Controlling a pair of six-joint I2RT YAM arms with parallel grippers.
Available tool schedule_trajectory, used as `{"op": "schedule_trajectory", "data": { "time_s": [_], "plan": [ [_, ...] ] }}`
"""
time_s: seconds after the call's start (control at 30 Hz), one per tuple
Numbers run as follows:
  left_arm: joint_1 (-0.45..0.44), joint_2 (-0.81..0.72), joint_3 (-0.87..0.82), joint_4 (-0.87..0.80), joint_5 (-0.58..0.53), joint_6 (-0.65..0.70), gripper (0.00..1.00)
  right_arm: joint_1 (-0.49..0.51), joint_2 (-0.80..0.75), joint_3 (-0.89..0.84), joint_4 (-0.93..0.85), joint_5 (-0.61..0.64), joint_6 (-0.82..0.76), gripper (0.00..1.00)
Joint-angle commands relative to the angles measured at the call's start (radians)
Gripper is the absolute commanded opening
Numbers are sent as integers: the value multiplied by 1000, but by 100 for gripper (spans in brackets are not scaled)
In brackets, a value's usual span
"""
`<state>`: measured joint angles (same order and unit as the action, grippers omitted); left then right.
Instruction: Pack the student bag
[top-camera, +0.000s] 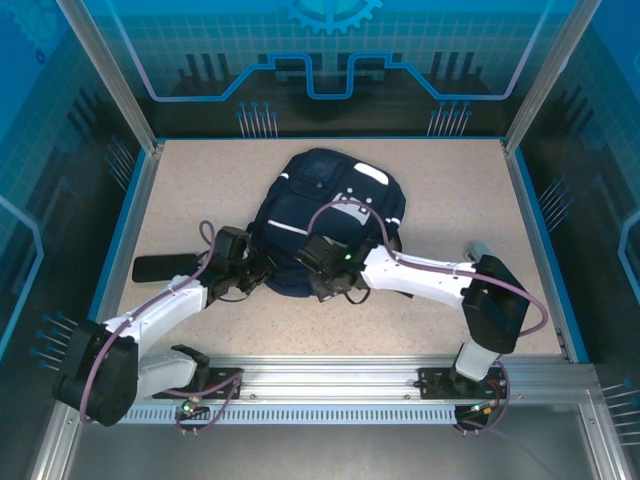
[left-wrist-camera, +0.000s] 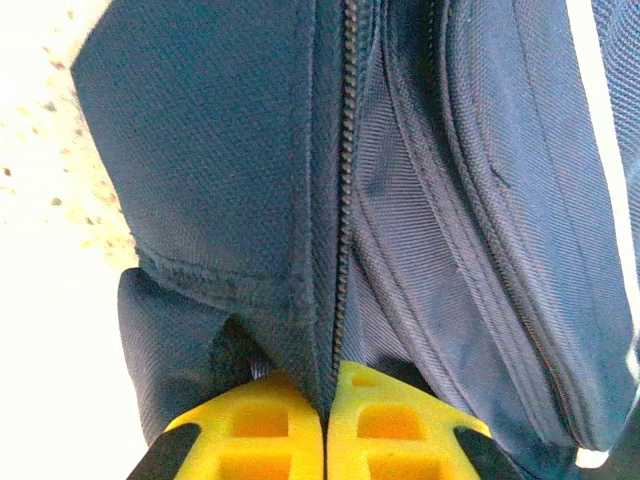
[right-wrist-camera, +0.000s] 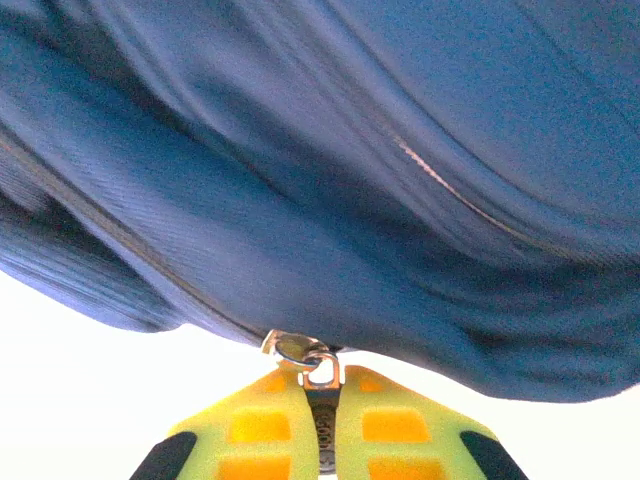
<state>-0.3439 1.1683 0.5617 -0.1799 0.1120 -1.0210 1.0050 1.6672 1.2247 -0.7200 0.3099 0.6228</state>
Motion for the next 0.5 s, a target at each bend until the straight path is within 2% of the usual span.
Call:
{"op": "schedule_trajectory", "data": {
  "time_s": [0.0, 0.17, 0.47],
  "plan": [
    [23, -20, 18, -97, -166, 51, 0, -62, -79, -63, -183, 151, 61, 0],
    [23, -30, 24, -114, -180, 64, 0, -130, -130, -118, -180, 169, 94, 0],
    [25, -53, 33, -150, -187, 87, 0, -260, -149, -139, -99, 141, 4, 0]
  ]
}}
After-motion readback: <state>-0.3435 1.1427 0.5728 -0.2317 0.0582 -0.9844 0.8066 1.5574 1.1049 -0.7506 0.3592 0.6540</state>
